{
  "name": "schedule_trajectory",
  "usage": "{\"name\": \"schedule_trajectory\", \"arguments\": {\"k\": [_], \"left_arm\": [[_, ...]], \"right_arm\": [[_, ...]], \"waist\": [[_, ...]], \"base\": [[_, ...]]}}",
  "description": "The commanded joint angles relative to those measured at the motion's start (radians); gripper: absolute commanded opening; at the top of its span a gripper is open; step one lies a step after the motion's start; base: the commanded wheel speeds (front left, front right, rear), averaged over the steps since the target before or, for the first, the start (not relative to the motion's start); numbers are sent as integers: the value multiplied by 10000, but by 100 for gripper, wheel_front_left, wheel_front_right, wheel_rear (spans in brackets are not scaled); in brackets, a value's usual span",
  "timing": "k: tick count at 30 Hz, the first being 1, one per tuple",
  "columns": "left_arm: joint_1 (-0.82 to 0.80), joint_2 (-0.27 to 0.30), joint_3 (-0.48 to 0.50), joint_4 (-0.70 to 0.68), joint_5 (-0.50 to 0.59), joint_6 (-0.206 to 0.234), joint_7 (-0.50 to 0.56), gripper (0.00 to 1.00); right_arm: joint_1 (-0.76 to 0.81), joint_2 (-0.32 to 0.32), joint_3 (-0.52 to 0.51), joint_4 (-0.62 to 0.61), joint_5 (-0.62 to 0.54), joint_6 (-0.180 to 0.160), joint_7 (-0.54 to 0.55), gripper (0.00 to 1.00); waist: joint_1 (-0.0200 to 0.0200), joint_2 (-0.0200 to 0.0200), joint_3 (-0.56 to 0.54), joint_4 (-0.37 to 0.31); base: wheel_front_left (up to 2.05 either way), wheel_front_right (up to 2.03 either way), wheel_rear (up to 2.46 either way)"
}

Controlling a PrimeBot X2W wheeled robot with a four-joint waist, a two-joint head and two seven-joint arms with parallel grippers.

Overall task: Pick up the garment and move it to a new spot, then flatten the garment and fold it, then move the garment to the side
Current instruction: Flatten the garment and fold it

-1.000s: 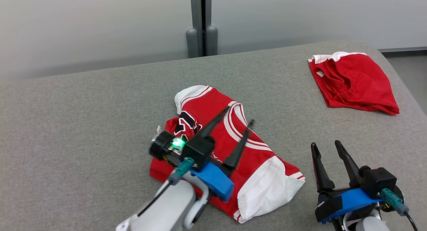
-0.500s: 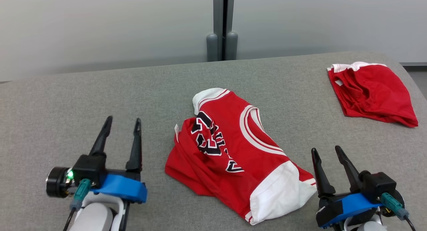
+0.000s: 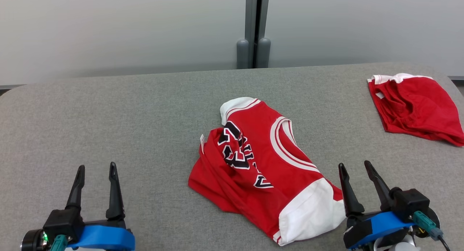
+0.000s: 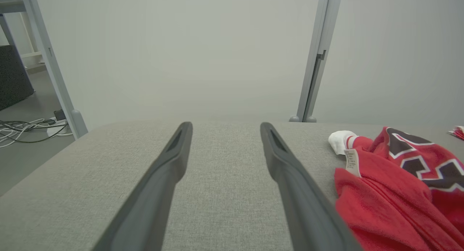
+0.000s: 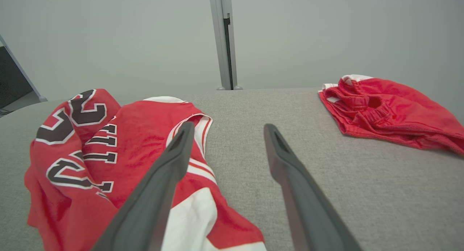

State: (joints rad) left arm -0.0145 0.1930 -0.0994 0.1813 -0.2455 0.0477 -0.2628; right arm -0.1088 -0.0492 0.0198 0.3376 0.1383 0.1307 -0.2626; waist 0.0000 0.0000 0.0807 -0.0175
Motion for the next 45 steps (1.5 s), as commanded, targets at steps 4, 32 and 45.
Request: {"name": "schedule_trajectory", "arguments": {"k": [4, 32, 45], "left_arm": [[370, -363, 638, 56, 317, -311, -24, 100], [195, -1354, 1740, 218, 1527, -1274, -25, 100], [7, -1423, 1611, 273, 1598, -1346, -25, 100]], "right_arm": [[175, -25, -29, 21, -88, 2, -30, 100], [-1778, -214, 959, 1320, -933, 2, 318, 100], [-4066, -656, 2098, 5607, -449, 2, 1618, 100]], "waist": [[0, 0, -48, 49], [0, 0, -27, 246], [0, 0, 204, 829]], "base": [[0, 0, 0], [0, 0, 0], [0, 0, 0]]}}
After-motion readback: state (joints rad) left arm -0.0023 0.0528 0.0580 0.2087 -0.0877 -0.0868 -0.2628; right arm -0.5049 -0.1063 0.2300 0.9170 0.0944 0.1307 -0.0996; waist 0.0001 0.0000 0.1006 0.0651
